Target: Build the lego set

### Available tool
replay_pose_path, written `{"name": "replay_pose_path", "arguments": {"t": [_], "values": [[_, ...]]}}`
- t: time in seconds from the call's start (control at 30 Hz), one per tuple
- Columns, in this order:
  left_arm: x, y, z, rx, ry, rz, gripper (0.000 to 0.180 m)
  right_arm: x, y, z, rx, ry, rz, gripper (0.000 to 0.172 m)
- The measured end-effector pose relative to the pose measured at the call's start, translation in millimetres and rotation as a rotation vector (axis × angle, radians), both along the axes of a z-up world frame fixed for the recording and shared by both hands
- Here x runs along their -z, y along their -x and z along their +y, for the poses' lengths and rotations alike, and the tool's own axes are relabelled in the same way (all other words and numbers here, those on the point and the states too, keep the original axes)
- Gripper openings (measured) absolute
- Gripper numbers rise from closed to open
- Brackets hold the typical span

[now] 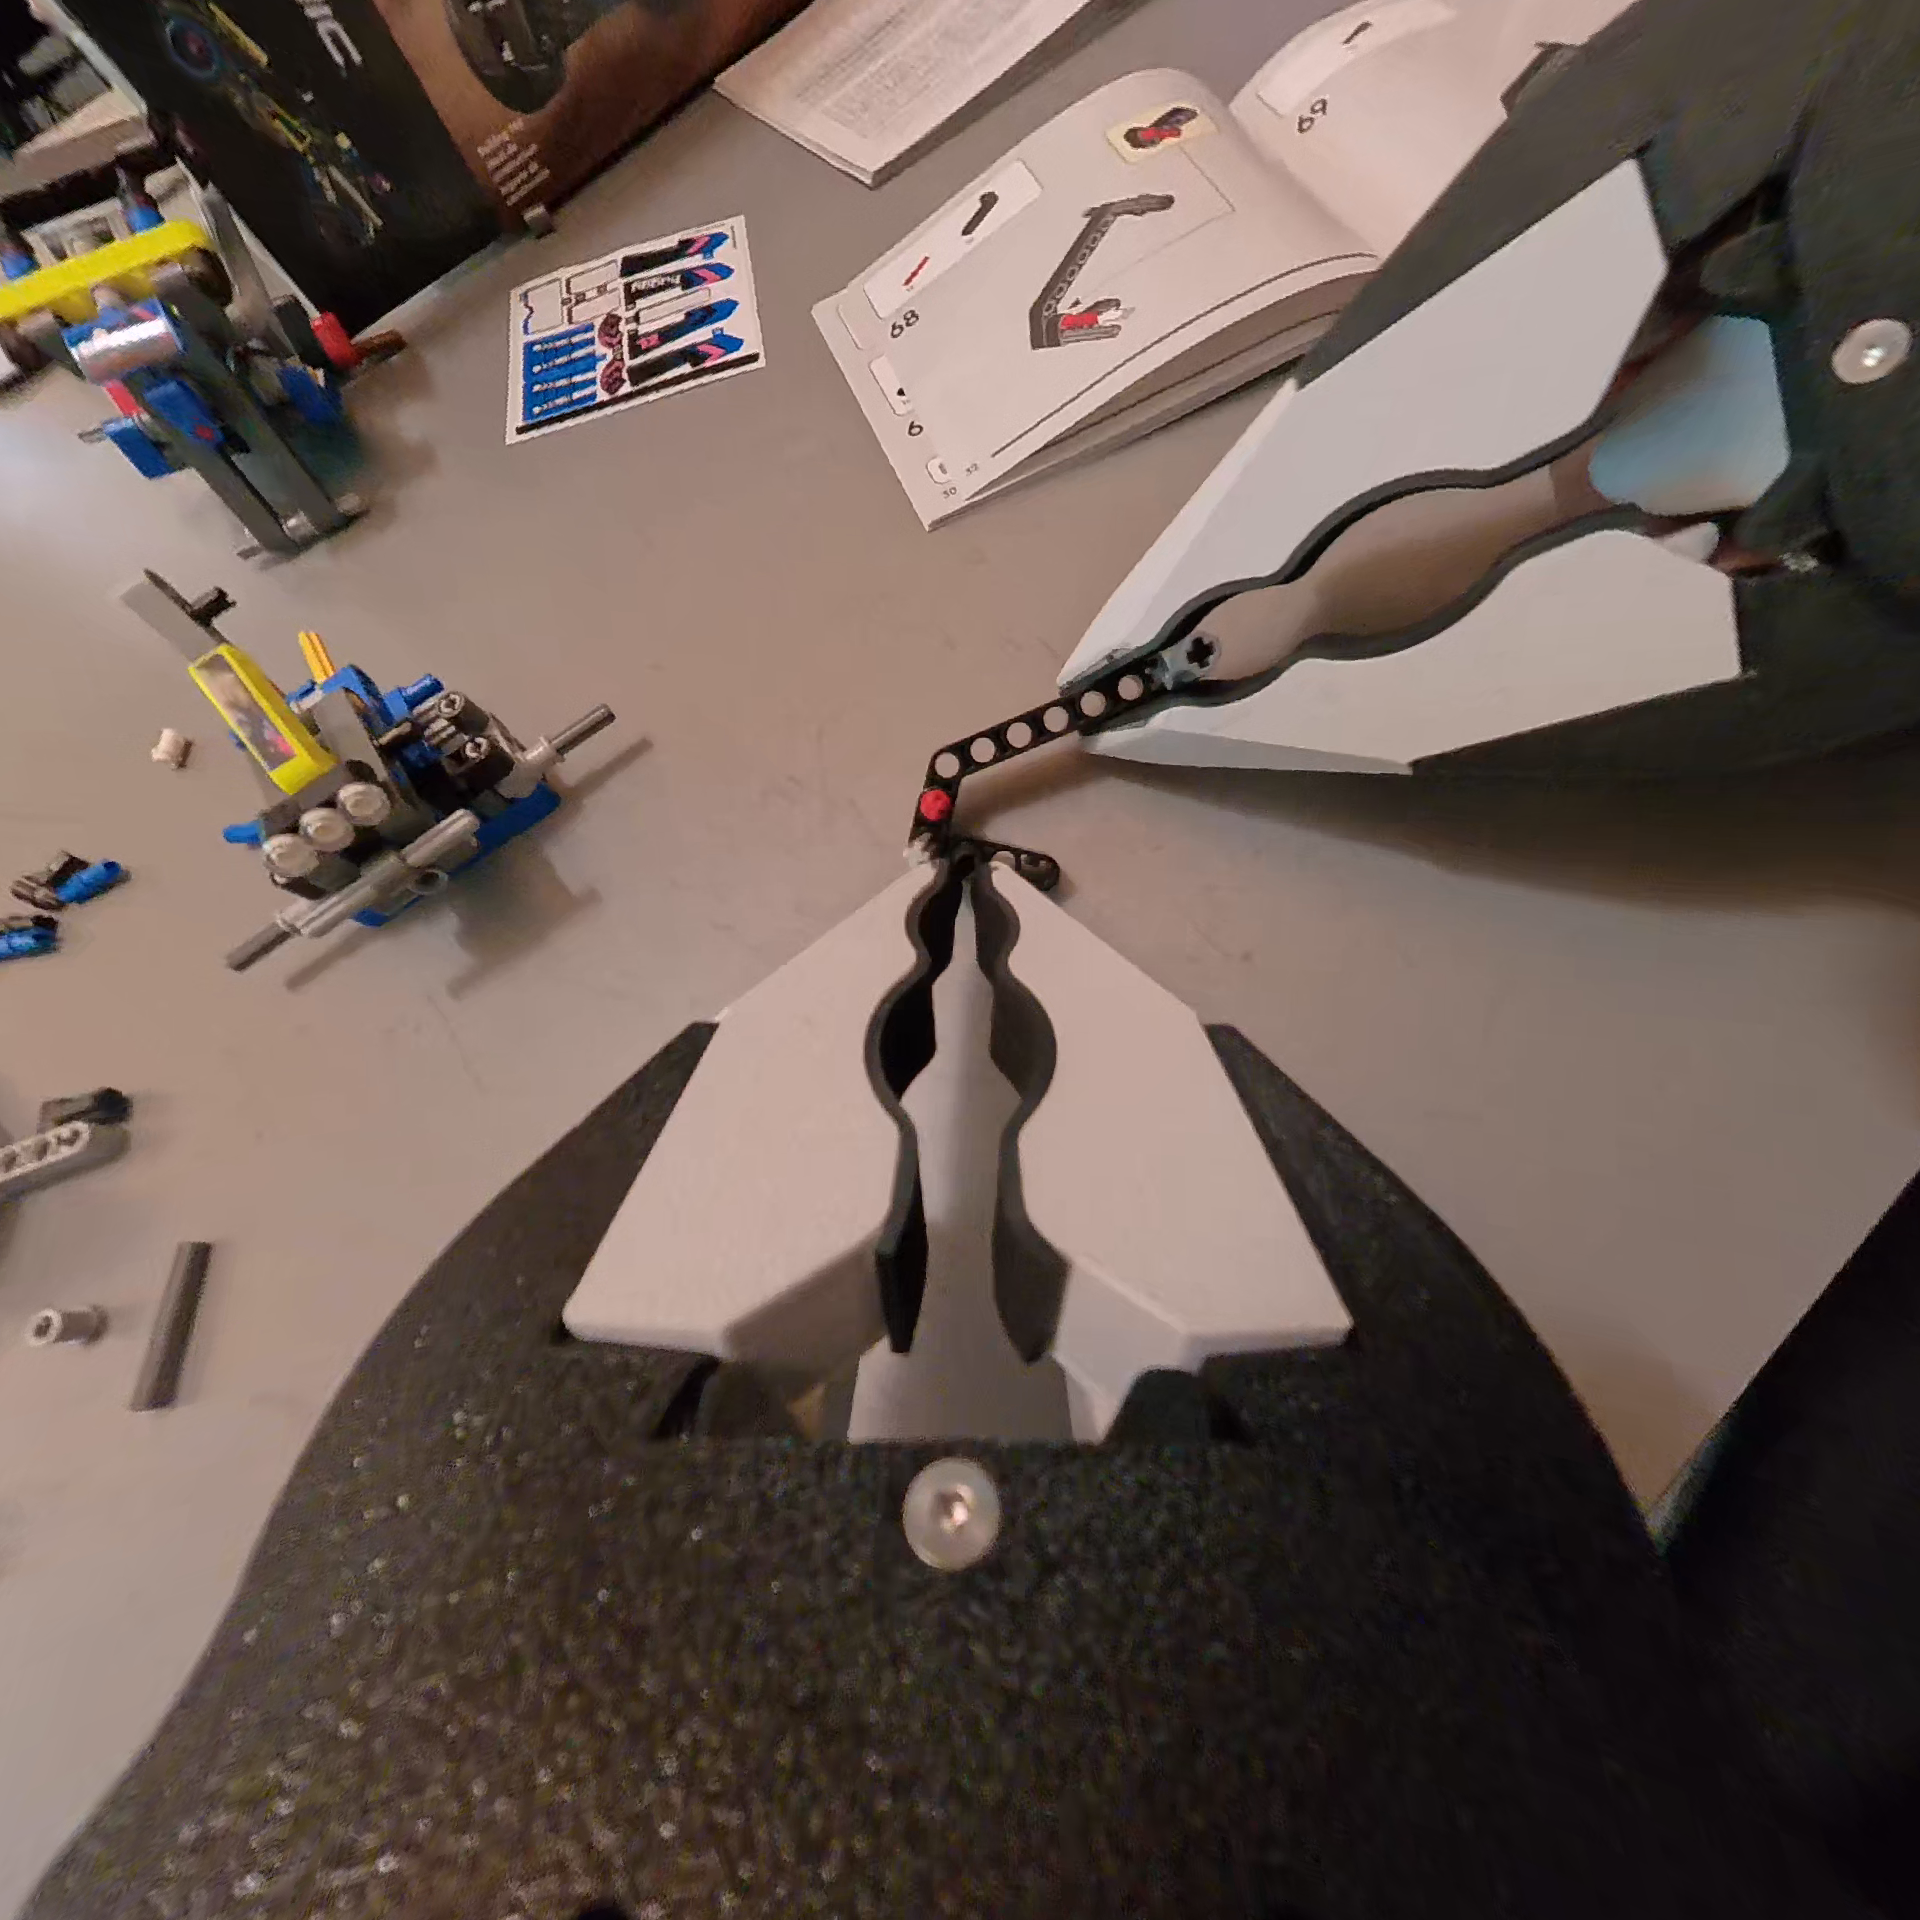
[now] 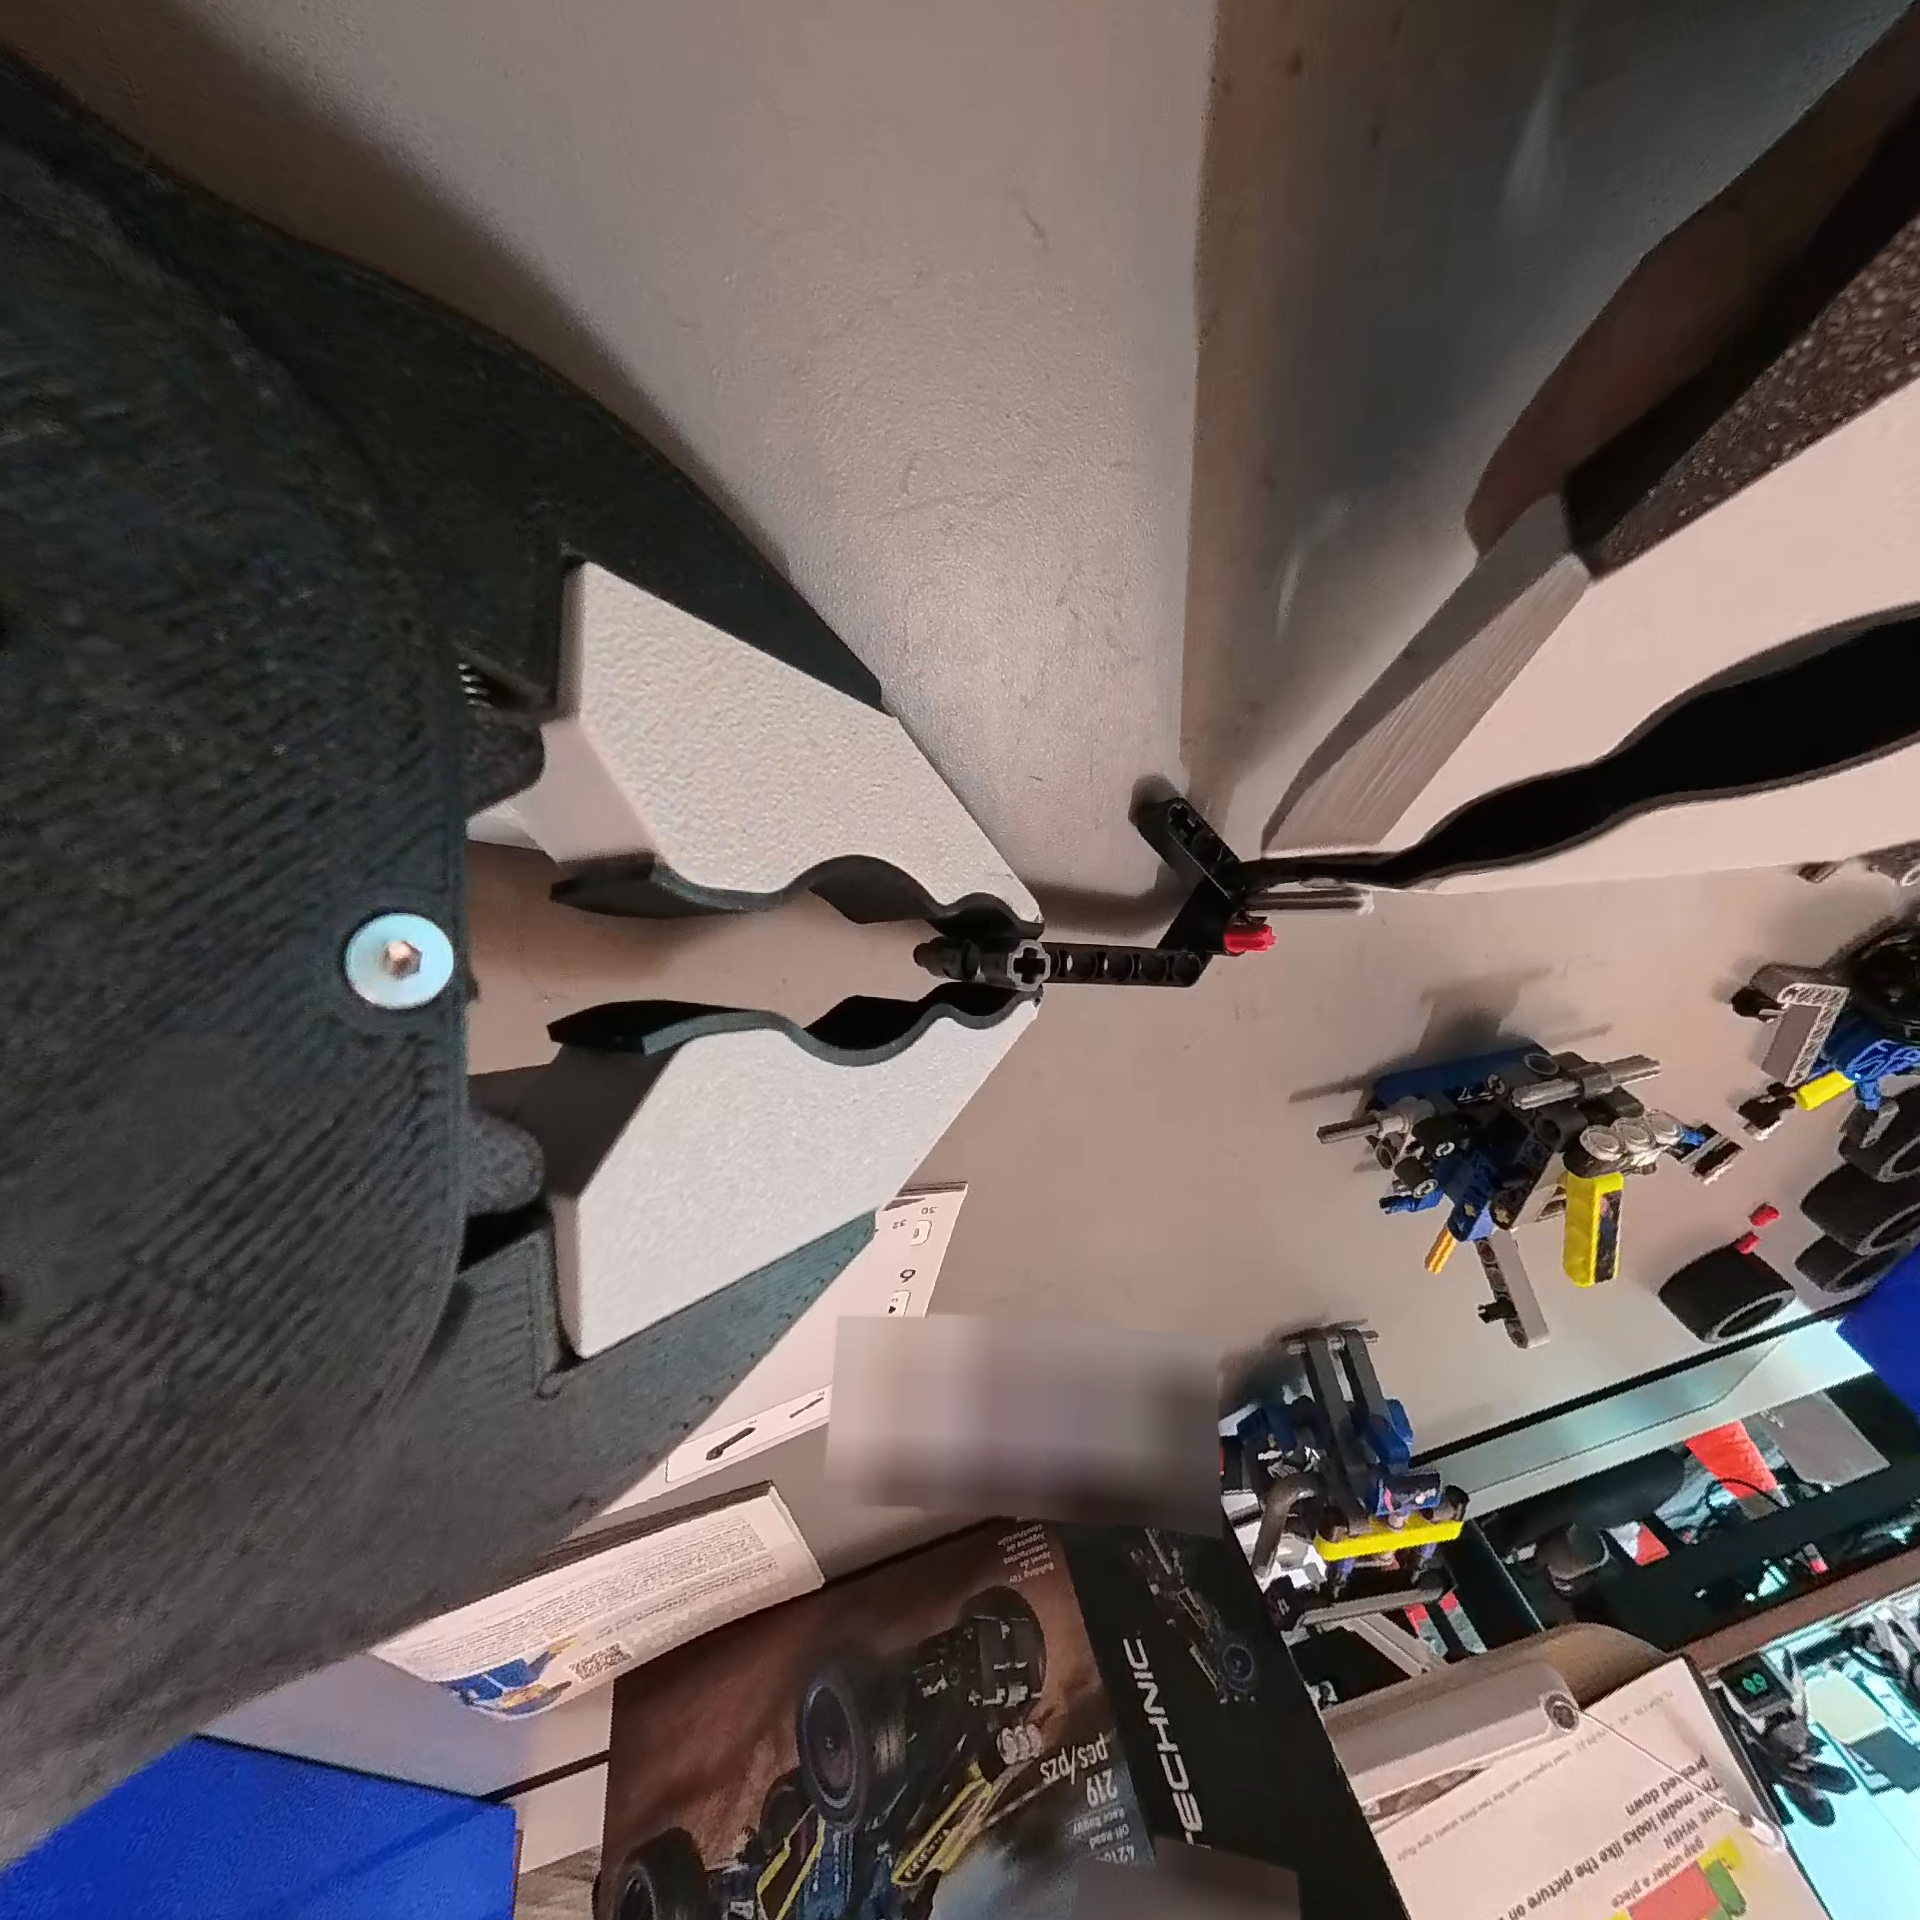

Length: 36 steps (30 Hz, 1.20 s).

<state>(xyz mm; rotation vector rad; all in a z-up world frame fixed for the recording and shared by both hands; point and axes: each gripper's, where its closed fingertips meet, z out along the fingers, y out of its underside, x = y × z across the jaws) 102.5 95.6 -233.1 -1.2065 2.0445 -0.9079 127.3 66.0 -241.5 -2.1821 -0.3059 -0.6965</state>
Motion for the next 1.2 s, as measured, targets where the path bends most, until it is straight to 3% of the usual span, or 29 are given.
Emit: {"name": "replay_pose_path", "arguments": {"t": [1.2], "values": [[5.6,-6.9,0.1,-0.041,0.014,0.054,0.000,-2.2,-0.6,-1.0,0.002,-0.024,0.000,0.005]]}}
